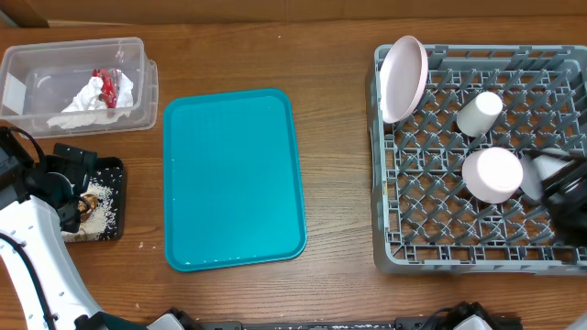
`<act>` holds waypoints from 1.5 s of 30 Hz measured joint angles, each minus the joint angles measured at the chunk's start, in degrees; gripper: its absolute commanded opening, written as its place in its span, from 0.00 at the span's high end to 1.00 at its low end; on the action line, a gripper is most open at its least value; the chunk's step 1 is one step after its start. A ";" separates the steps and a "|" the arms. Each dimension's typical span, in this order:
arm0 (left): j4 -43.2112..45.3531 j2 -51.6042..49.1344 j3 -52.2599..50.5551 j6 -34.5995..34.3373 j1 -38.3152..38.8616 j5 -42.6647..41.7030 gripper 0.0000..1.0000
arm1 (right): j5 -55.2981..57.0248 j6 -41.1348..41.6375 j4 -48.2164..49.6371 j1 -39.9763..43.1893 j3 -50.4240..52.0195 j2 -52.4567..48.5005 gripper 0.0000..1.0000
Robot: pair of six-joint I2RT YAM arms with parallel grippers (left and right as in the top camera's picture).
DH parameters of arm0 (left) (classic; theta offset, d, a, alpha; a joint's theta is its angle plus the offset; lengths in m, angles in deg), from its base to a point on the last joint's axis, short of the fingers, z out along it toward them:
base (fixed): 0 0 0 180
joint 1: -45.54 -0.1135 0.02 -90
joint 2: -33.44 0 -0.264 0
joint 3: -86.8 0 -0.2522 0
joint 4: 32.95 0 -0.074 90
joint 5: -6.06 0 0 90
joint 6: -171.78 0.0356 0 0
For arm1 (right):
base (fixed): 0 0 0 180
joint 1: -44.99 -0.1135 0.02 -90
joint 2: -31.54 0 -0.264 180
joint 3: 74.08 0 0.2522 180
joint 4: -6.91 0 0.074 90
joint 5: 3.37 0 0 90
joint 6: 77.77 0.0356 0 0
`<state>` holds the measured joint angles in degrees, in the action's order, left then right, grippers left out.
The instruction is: Sort waste into correct bins and load items into the dishwasher
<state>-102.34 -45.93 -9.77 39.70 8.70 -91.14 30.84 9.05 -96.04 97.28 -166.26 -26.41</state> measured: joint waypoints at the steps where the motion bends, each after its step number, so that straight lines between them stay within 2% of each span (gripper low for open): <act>1: -0.07 0.00 0.00 0.00 0.00 0.00 0.00 | -0.55 -2.12 -2.93 -1.09 0.00 1.55 0.00; 5: -0.02 0.00 0.00 0.00 0.00 0.00 0.00 | -1.75 -6.32 -7.85 -2.58 0.00 5.64 0.00; 13: -0.02 0.00 0.00 0.00 0.00 0.00 0.00 | 2.03 -8.90 -7.82 -2.58 0.00 6.58 0.00; 27: -0.04 0.00 0.00 0.00 0.00 0.00 0.00 | 35.12 -9.73 -6.84 -2.58 0.00 6.51 0.00; 34: -0.04 0.00 0.00 0.00 0.00 0.00 0.00 | 42.66 -10.21 -4.46 -2.58 0.00 6.40 0.00; 37: -0.02 0.00 0.00 0.00 0.00 0.00 0.00 | 36.68 -10.36 4.42 -5.38 0.81 7.13 0.00; 39: -0.04 0.00 0.00 0.00 0.00 -0.02 0.00 | 29.11 -10.38 13.64 -10.84 2.80 8.22 0.00; 41: -0.04 0.00 0.00 0.00 0.00 0.00 0.00 | 21.84 -10.43 22.97 -18.51 6.12 10.14 0.00; 45: 0.00 -0.04 0.00 0.00 0.00 0.07 0.00 | 16.20 -10.43 44.35 -37.88 16.65 16.37 0.00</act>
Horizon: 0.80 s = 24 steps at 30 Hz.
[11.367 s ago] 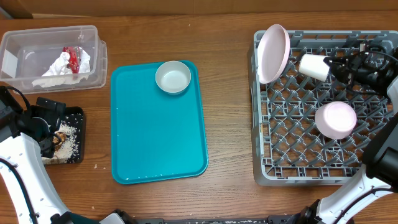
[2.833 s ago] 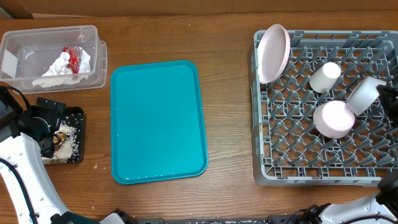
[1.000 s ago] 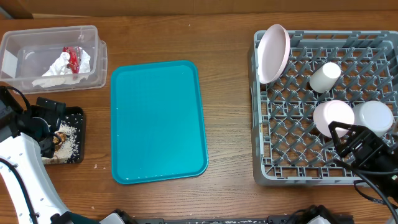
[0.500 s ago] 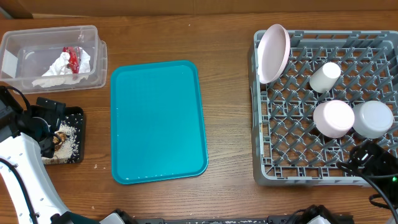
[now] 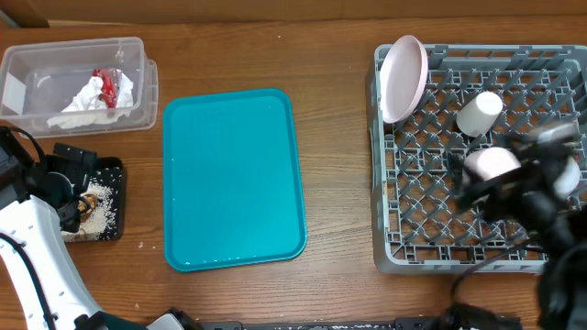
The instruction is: Sort waste into correct bins and load items into the dishwasher
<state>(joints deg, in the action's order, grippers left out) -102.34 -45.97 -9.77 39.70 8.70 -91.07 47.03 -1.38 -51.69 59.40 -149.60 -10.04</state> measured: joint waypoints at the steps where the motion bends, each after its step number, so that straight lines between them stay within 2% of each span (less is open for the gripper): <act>1: -0.07 0.00 0.00 0.00 0.00 -0.04 0.00 | -0.17 -0.07 3.30 -3.72 2.45 1.42 0.00; 3: 0.00 0.00 0.00 0.00 0.00 -0.04 0.00 | 1.51 -0.15 9.94 -12.52 9.46 5.57 0.00; 6: -0.04 0.00 0.00 0.00 0.00 -0.04 0.00 | 4.76 -0.17 16.48 -15.98 16.55 9.53 0.00; 13: -0.04 0.00 0.00 0.00 0.00 -0.07 0.00 | 8.83 -0.17 26.93 -16.76 33.38 21.00 0.00; 24: -0.02 0.00 0.00 0.00 0.00 -0.07 0.00 | 10.60 -0.09 44.44 -16.76 53.55 33.07 0.00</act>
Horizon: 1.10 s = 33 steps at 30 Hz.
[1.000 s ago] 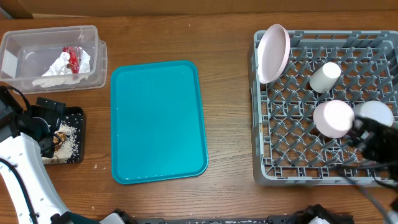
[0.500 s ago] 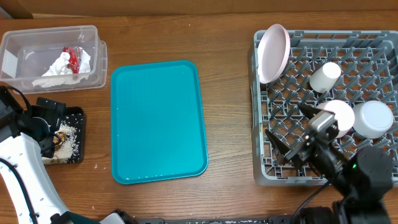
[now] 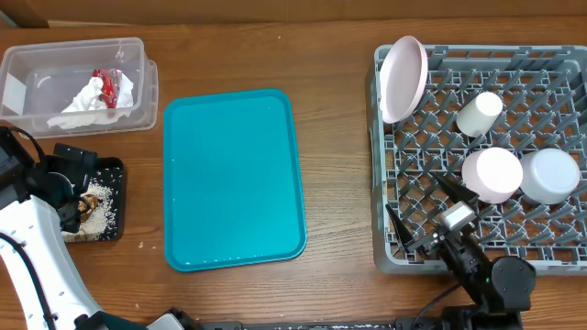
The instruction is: Sort waste into correct bins and load items into the dishwasher
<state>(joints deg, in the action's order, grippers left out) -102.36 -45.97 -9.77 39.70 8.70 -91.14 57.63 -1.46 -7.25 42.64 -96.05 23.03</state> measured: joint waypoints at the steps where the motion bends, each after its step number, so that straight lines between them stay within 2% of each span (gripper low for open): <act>1: 0.00 0.00 0.00 0.00 0.00 0.00 0.00 | 0.17 0.07 1.05 0.00 1.14 0.98 0.00; 9: 0.00 0.00 0.00 0.00 0.00 0.00 0.00 | 5.90 3.98 2.38 0.00 6.97 7.43 0.00; 19: -0.02 0.00 0.00 0.00 0.00 0.00 0.00 | 12.57 6.93 -3.48 0.00 7.15 7.67 0.00; 33: 0.00 0.00 0.00 0.00 0.00 0.00 0.00 | 25.31 7.69 -4.50 0.00 7.15 7.67 0.00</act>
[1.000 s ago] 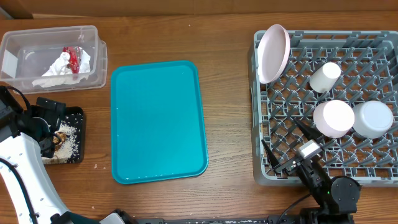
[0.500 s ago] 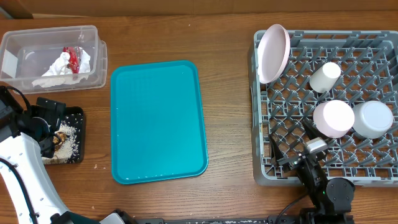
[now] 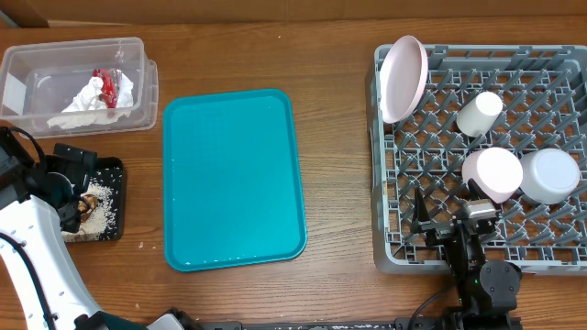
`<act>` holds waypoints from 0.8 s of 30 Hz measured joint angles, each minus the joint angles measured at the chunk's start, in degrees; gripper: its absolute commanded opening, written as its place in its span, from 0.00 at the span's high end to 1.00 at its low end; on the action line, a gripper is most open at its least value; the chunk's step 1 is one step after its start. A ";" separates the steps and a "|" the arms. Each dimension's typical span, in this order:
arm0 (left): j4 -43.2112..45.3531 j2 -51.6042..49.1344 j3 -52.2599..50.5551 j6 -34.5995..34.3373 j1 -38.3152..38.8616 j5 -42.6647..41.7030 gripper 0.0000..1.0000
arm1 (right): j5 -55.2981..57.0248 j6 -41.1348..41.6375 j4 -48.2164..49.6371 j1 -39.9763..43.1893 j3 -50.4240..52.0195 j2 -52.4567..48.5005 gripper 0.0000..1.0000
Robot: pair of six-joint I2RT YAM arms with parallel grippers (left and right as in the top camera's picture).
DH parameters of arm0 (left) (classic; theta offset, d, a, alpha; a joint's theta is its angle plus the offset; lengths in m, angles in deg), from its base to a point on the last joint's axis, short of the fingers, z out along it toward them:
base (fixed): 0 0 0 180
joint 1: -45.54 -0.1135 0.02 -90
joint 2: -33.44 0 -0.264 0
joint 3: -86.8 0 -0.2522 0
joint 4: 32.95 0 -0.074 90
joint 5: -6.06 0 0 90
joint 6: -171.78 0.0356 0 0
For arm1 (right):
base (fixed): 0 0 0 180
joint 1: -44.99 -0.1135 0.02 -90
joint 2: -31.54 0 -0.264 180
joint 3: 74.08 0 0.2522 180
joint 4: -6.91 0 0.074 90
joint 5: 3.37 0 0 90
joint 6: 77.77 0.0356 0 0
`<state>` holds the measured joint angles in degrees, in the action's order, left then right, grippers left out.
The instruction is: Sort waste into correct bins and load items into the dishwasher
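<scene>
The grey dish rack [image 3: 390, 183] on the right holds a pink plate [image 3: 404, 78] standing on edge, a white cup [image 3: 480, 113], a pink bowl [image 3: 492, 174] and a white bowl [image 3: 550, 175], both upside down. My right gripper [image 3: 447, 217] hovers over the rack's front edge, fingers spread and empty. My left gripper [image 3: 66, 188] sits over a black tray of rice scraps [image 3: 103, 206] at the far left; its jaws blend into the tray. A clear bin [image 3: 78, 82] holds white tissue and a red wrapper.
A teal serving tray [image 3: 232, 179] lies bare in the middle of the wooden table. The white left arm [image 3: 37, 257] runs along the left edge. The right arm's base [image 3: 491, 284] is at the bottom right.
My right gripper has shifted a little to the right along the rack's front and now points more upright. Everything else stays as it was.
At first my right gripper was at the rack's right edge by the white bowl. It then swept, blurred, across the rack. After that the white bowl sat beside the pink bowl and the gripper stood open at the rack's front, where it remains. The left arm never moved.
</scene>
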<state>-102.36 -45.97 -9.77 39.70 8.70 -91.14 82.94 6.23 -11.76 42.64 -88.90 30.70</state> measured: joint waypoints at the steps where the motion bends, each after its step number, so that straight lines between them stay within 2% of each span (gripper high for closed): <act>1: 0.00 0.00 0.00 0.00 0.00 0.00 0.00 | 0.28 0.00 -0.02 0.00 0.00 0.00 0.00; 24: 0.00 0.00 0.00 0.00 0.00 0.00 0.00 | 1.60 0.02 -0.22 0.00 0.00 0.00 0.00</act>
<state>-102.36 -45.97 -9.77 39.70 8.70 -91.14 84.54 6.25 -11.97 42.64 -88.90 30.70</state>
